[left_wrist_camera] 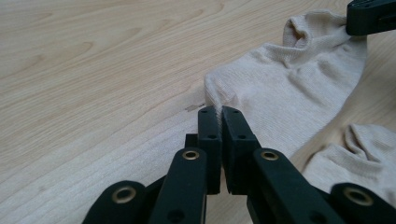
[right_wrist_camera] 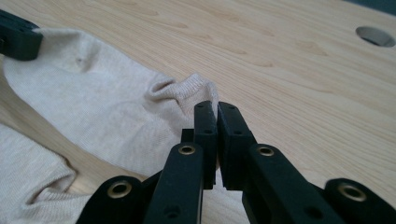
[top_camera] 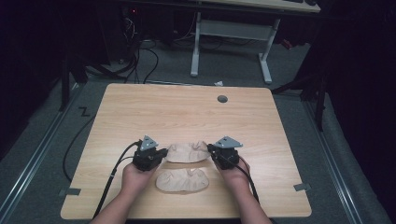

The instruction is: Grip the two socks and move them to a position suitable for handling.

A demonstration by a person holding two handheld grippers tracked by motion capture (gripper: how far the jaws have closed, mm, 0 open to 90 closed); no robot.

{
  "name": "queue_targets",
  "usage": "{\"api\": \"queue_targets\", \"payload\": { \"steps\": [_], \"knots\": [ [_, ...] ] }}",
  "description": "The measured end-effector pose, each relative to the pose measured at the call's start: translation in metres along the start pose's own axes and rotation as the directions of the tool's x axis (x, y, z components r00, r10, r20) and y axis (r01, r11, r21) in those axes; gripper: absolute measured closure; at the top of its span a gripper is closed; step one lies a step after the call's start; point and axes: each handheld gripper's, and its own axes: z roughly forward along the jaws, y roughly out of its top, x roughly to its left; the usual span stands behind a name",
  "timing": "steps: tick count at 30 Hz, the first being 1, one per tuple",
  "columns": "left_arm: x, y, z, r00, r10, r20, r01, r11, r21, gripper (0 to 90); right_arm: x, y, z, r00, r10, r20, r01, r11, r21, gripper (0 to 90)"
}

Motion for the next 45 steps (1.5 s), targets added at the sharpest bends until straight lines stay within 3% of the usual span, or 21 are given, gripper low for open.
{"api": "queue_targets", "payload": {
  "steps": [6,14,28,31,45],
  "knots": [
    [-0.005,0.000,-0.012,0.9997,0.024,-0.001,-0.024,0.9997,-0.009,86.8,0.008,-0.003,-0.008,0.9996,-0.028,0.000,0.028,1.000,-0.007,87.1],
    [-0.014,-0.008,-0.025,0.9979,0.064,0.009,-0.064,0.9978,0.017,86.8,0.021,-0.009,-0.026,0.9976,-0.067,-0.015,0.067,0.998,-0.019,87.1],
    [-0.029,-0.028,-0.054,0.9942,0.100,0.041,-0.102,0.9933,0.054,86.8,0.045,-0.025,-0.050,0.9911,-0.117,-0.064,0.116,0.993,-0.016,87.0],
    [-0.032,-0.034,-0.059,0.9944,0.093,0.052,-0.095,0.9938,0.057,86.8,0.050,-0.030,-0.056,0.9890,-0.129,-0.073,0.128,0.992,-0.012,87.0],
    [-0.040,-0.049,-0.059,0.9916,0.118,0.055,-0.122,0.9891,0.082,86.5,0.058,-0.043,-0.054,0.9854,-0.144,-0.092,0.148,0.988,0.040,86.9]
  ]
}}
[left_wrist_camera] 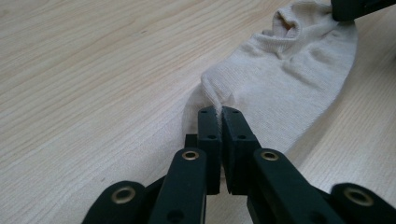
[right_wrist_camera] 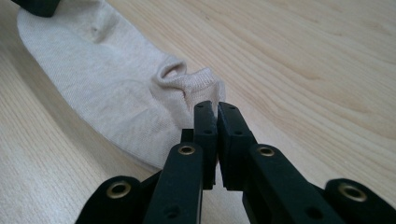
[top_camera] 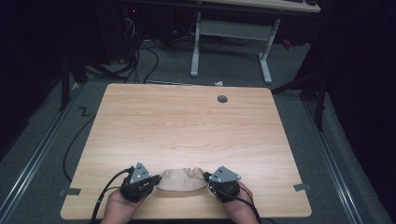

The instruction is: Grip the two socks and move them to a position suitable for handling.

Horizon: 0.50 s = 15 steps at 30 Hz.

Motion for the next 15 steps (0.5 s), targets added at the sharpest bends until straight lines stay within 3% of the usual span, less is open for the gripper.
{"api": "queue_targets", "payload": {
  "steps": [6,10,15],
  "knots": [
    [0.0004,-0.0029,0.0068,0.9999,0.004,-0.011,-0.004,0.9995,0.030,79.6,-0.0006,-0.0039,0.0054,0.9999,0.006,-0.008,-0.005,0.999,0.036,84.7],
    [0.0018,-0.0019,0.0051,0.9998,-0.010,-0.017,0.010,0.9999,0.010,69.6,-0.0018,-0.0043,0.0058,0.9998,0.013,-0.012,-0.013,0.999,0.032,79.7],
    [0.0037,-0.0017,0.0038,0.9997,-0.018,-0.018,0.018,0.9998,0.003,65.9,-0.0028,-0.0039,0.0049,0.9998,0.019,-0.011,-0.019,1.000,0.021,76.7]
  ]
}}
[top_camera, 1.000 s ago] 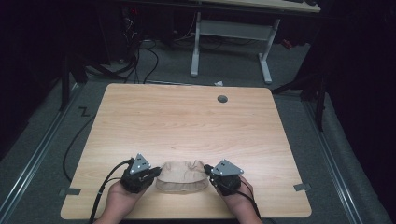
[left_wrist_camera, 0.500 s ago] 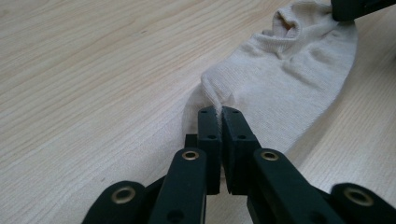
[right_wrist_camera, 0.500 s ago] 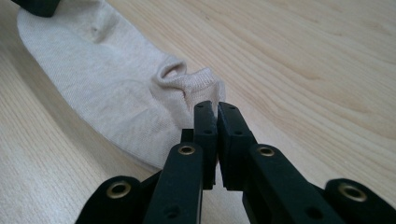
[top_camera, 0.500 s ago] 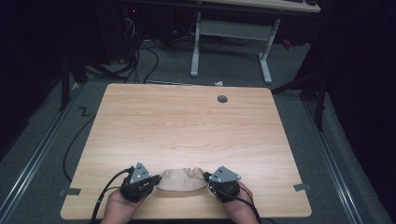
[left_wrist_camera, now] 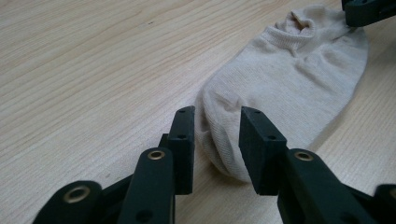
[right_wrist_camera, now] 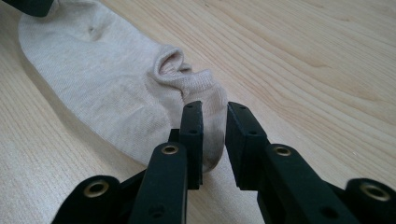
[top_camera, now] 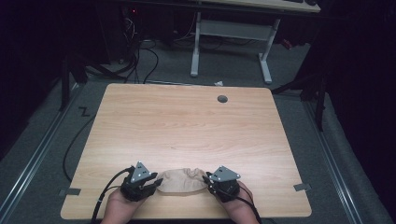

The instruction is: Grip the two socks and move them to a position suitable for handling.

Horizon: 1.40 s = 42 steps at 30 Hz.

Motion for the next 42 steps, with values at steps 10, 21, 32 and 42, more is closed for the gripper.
{"api": "queue_targets", "payload": {
  "steps": [10,21,32,42],
  "knots": [
    [0.004,0.002,-0.002,0.9998,-0.018,-0.006,0.018,0.9996,-0.022,63.6,-0.003,0.001,-0.003,0.9998,0.018,0.002,-0.018,1.000,-0.018,75.1],
    [0.017,0.002,-0.007,0.9983,-0.052,-0.026,0.051,0.9973,-0.054,61.8,-0.015,0.000,-0.006,0.9983,0.053,0.023,-0.052,0.998,-0.041,73.4],
    [0.042,0.001,-0.011,0.9949,-0.057,-0.083,0.052,0.9968,-0.061,58.9,-0.041,-0.006,-0.010,0.9896,0.121,0.078,-0.117,0.992,-0.054,71.2],
    [0.080,-0.008,-0.016,0.9779,-0.055,-0.202,0.052,0.9984,-0.022,53.6,-0.081,-0.023,-0.011,0.9587,0.217,0.184,-0.212,0.976,-0.048,68.5]
  ]
}}
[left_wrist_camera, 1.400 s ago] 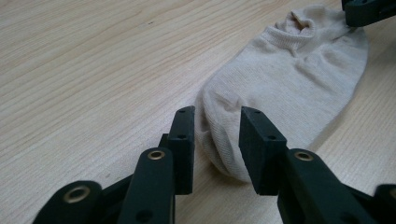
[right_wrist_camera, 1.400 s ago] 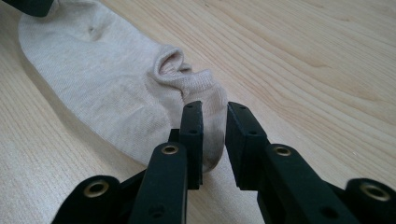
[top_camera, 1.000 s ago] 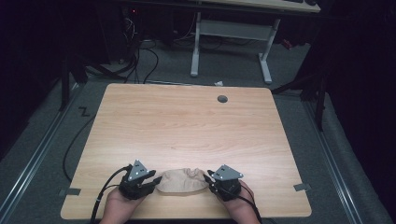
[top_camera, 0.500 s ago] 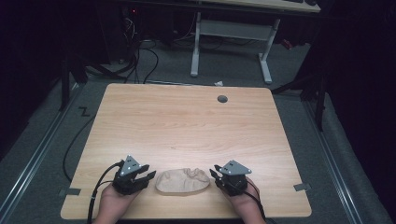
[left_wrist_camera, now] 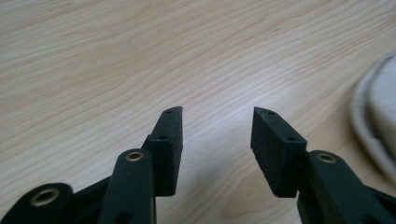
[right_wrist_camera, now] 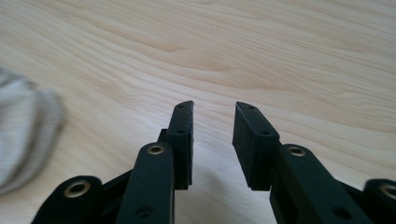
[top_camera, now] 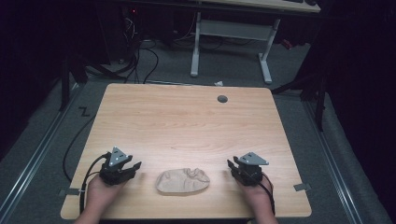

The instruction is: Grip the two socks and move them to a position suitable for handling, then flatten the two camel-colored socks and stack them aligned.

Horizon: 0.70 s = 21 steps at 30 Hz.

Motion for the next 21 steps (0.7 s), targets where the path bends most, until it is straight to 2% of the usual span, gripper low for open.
{"api": "queue_targets", "payload": {
  "steps": [6,9,14,18,21],
  "knots": [
    [0.026,-0.005,0.001,0.9969,-0.060,-0.052,0.061,0.9980,0.018,50.5,-0.028,-0.012,0.003,0.9957,0.068,0.063,-0.069,0.997,0.017,65.4],
    [0.035,-0.009,0.001,0.9935,-0.103,-0.050,0.103,0.9946,0.013,50.2,-0.037,-0.016,0.003,0.9917,0.100,0.081,-0.102,0.995,0.018,65.1],
    [0.033,-0.007,0.001,0.9948,-0.092,-0.043,0.093,0.9957,0.003,49.5,-0.041,-0.016,-0.001,0.9894,0.111,0.094,-0.111,0.994,-0.006,64.0],
    [0.031,-0.008,0.004,0.9961,-0.081,-0.036,0.082,0.9963,0.025,49.1,-0.039,-0.015,0.001,0.9916,0.094,0.088,-0.095,0.996,0.000,63.7],
    [0.028,-0.011,0.001,0.9962,-0.080,-0.036,0.081,0.9966,0.019,49.0,-0.036,-0.014,0.004,0.9930,0.093,0.073,-0.093,0.996,-0.001,63.5]
  ]
}}
